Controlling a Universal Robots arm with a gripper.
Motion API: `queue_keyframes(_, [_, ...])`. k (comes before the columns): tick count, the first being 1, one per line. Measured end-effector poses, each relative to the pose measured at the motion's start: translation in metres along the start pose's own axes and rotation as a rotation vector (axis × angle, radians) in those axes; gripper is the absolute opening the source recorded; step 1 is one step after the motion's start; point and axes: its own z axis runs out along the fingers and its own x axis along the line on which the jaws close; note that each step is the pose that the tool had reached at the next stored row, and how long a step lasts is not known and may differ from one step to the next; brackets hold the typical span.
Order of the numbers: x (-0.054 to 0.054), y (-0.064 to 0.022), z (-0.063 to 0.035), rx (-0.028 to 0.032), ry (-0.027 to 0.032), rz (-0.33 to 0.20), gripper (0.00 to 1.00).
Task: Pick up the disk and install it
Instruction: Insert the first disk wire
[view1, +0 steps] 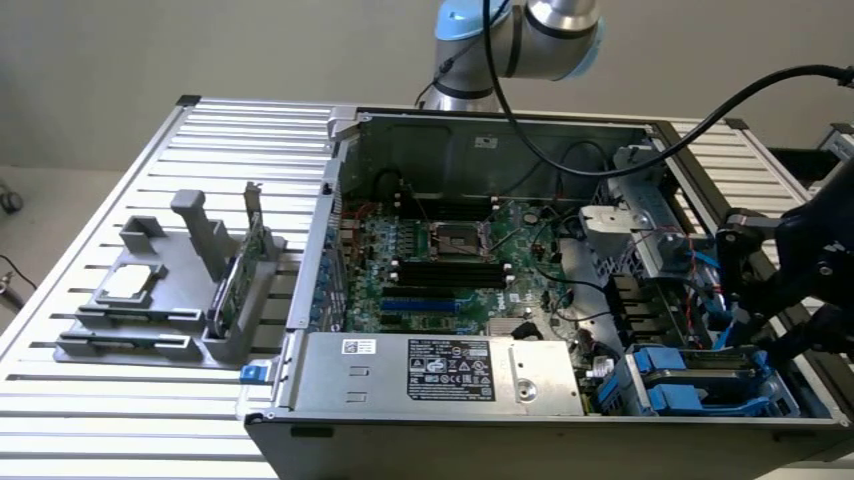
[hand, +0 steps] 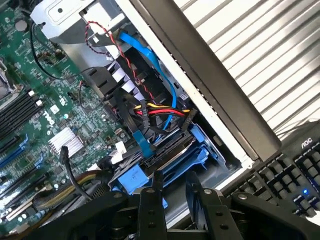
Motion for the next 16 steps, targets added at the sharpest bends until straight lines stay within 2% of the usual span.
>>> queue_keyframes(7, [0.0, -0.0008, 0.012, 0.0015, -0.008, 0.132, 0.33])
queue_keyframes(10, [0.0, -0.0011, 0.0169, 0.0006, -0.0095, 0.18, 0.33])
queue_keyframes(13, [-0.001, -0.0006, 0.0206, -0.0039, -0.0065, 0.21, 0.33])
queue_keyframes(16, [-0.003, 0.0013, 0.0227, -0.0121, 0.0012, 0.227, 0.33])
